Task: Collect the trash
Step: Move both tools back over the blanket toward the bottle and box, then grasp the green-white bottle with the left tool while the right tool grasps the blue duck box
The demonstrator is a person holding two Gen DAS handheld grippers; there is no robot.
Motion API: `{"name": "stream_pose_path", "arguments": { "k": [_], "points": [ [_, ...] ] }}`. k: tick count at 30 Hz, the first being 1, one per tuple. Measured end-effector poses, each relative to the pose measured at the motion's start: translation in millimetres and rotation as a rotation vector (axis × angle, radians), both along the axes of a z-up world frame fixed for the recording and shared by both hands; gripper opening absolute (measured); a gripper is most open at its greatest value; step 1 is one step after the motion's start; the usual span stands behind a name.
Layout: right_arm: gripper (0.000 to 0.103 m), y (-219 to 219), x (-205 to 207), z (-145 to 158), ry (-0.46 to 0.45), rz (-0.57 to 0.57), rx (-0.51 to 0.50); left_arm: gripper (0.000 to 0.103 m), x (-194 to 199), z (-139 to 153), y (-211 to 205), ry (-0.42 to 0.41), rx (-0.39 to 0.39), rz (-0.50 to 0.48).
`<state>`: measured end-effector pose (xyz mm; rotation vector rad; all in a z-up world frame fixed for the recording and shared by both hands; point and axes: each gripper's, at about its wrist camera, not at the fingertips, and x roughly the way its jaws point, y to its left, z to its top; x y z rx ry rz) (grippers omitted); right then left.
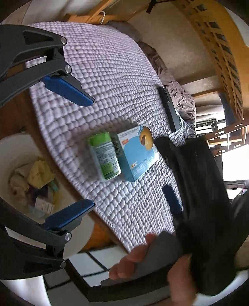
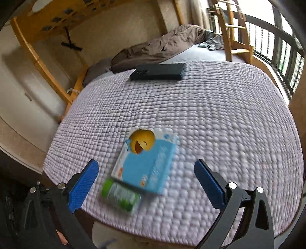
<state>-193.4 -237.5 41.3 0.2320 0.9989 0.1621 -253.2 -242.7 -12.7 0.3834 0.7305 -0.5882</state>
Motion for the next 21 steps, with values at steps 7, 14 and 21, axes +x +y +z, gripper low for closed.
{"name": "stream_pose_path", "arguments": {
  "k": [7, 14, 21],
  "points": [
    [0.098, 23, 39, -14, 0.086, 0.071, -0.073, 0.099, 23, -10, -23, 0.005, 0.012, 0.025],
    [0.098, 25, 61, -27, 0.152, 0.109, -0.087, 0.099, 46, -17, -43, 0.026, 0.013, 0.030],
    [0.089, 31, 71, -36, 0.149, 0.142, -0.131, 0.088, 61, -21, -51, 0.058, -0.005, 0.017]
  ]
}}
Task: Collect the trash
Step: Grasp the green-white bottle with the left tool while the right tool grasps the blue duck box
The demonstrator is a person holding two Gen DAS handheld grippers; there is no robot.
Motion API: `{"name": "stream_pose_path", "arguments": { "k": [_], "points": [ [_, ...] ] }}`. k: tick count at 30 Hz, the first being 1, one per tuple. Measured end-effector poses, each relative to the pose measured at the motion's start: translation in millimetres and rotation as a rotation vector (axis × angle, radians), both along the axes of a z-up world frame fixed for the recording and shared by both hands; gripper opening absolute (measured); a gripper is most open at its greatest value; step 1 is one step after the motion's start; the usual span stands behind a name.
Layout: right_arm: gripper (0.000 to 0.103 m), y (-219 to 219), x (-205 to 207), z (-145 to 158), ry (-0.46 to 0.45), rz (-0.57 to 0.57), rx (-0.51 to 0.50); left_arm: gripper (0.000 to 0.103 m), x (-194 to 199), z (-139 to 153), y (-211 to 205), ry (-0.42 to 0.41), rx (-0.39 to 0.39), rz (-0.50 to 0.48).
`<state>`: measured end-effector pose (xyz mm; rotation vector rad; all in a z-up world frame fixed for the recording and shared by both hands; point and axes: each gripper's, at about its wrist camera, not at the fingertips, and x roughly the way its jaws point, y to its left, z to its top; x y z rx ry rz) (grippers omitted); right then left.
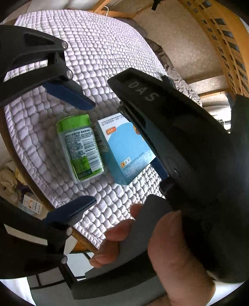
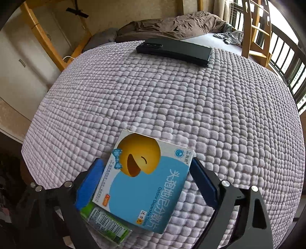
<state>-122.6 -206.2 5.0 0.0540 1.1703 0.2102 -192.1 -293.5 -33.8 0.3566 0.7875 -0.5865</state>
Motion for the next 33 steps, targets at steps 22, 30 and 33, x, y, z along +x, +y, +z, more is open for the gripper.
{"name": "stream_pose_path", "arguments": {
  "k": [22, 30, 33],
  "points": [
    [0.087, -50, -27, 52, -0.174, -0.086, 0.055, 0.069, 5, 14, 32, 0.041, -0.096, 0.059],
    [0.087, -58, -43, 63, -0.210, -0.105, 0.094, 0.069, 6, 23, 69, 0.048, -0.132, 0.097],
    [0.087, -62, -55, 70, -0.228, -0.111, 0.103, 0.069, 1, 32, 76, 0.054, -0.148, 0.111]
  ]
}}
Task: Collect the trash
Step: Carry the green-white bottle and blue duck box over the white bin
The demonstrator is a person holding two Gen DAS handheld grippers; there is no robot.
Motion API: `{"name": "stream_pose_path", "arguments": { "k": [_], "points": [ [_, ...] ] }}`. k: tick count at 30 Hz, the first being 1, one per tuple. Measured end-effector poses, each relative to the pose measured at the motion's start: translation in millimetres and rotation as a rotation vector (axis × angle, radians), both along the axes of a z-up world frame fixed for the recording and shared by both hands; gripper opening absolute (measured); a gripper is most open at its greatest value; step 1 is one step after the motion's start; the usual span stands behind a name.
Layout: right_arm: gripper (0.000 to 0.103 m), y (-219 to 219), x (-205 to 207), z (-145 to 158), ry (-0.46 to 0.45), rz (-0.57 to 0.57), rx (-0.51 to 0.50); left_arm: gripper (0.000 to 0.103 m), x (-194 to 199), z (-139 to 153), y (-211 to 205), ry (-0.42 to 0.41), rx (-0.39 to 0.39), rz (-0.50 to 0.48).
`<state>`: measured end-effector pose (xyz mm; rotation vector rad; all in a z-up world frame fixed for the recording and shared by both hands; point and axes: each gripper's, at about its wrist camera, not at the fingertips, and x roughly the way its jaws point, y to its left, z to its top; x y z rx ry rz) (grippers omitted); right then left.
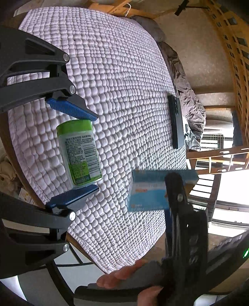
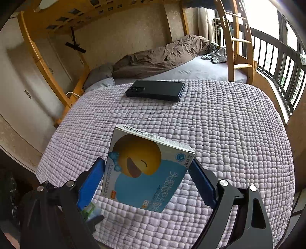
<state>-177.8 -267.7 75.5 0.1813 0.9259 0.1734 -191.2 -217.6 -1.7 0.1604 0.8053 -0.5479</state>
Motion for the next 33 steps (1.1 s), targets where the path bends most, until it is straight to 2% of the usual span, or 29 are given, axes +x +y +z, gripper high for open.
{"name": "stream_pose_path", "arguments": {
  "k": [5, 14, 22, 33],
  "points": [
    [0.087, -4, -24, 8, -0.016, -0.002, 0.018, 0.069, 0, 17, 25, 0.010, -0.018, 0.010],
    [0.087, -14, -64, 13, -0.018, -0.003, 0.038, 0.069, -1, 31, 39, 0.016, -0.019, 0.006],
    [0.087, -12, -96, 15, -0.016, 0.027, 0.030, 0.069, -17, 37, 53, 0.020, -0.025, -0.012],
    [0.087, -14, -130, 13, -0.010, 0.070, 0.083, 0.069, -47, 47, 71, 0.038, -0.064, -0.070]
  ]
}}
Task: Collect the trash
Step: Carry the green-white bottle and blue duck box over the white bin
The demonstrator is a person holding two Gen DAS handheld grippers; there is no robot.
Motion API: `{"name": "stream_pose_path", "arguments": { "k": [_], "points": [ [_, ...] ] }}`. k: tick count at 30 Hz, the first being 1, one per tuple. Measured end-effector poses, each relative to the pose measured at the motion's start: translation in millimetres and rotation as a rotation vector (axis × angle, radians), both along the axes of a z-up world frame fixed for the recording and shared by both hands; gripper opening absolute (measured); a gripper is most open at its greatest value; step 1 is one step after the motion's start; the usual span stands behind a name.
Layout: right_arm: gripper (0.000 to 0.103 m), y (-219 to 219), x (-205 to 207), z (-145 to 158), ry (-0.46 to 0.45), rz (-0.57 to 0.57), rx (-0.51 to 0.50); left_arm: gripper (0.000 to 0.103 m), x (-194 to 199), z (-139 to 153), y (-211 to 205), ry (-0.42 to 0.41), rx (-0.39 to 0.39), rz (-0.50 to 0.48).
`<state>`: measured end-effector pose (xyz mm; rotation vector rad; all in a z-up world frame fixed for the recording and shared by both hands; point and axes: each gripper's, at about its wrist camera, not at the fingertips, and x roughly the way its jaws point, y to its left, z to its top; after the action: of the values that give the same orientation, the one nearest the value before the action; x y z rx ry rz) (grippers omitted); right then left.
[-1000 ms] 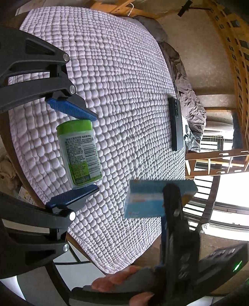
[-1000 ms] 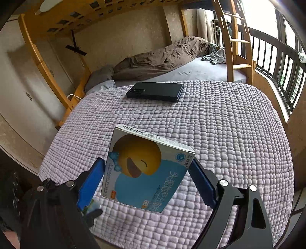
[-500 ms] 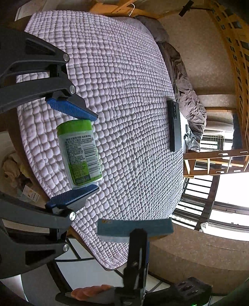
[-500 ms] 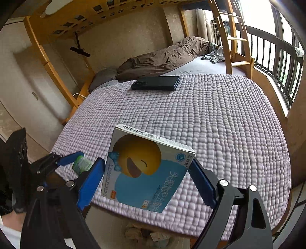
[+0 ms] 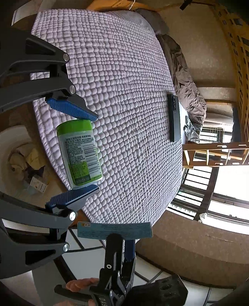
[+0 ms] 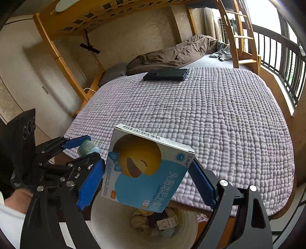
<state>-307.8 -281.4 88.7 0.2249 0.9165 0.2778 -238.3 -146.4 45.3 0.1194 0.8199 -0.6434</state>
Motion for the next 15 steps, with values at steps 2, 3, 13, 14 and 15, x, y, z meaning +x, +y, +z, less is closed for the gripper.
{"name": "stream_pose_path", "arguments": {
  "k": [2, 3, 13, 14, 15],
  "points": [
    [0.087, 0, -6, -2, 0.006, 0.004, 0.003, 0.069, -7, 1, 3, 0.001, 0.000, -0.013],
    [0.087, 1, -8, -3, 0.010, 0.007, 0.008, 0.069, -10, 1, 4, 0.004, 0.000, -0.020],
    [0.087, 9, -33, -13, 0.052, 0.052, 0.029, 0.069, -33, -5, 11, 0.048, 0.002, -0.085],
    [0.087, 10, -35, -15, 0.058, 0.058, 0.031, 0.069, -33, -4, 9, 0.051, 0.003, -0.092],
    [0.087, 10, -36, -16, 0.063, 0.063, 0.034, 0.069, -35, -5, 10, 0.054, 0.005, -0.102]
  ]
}}
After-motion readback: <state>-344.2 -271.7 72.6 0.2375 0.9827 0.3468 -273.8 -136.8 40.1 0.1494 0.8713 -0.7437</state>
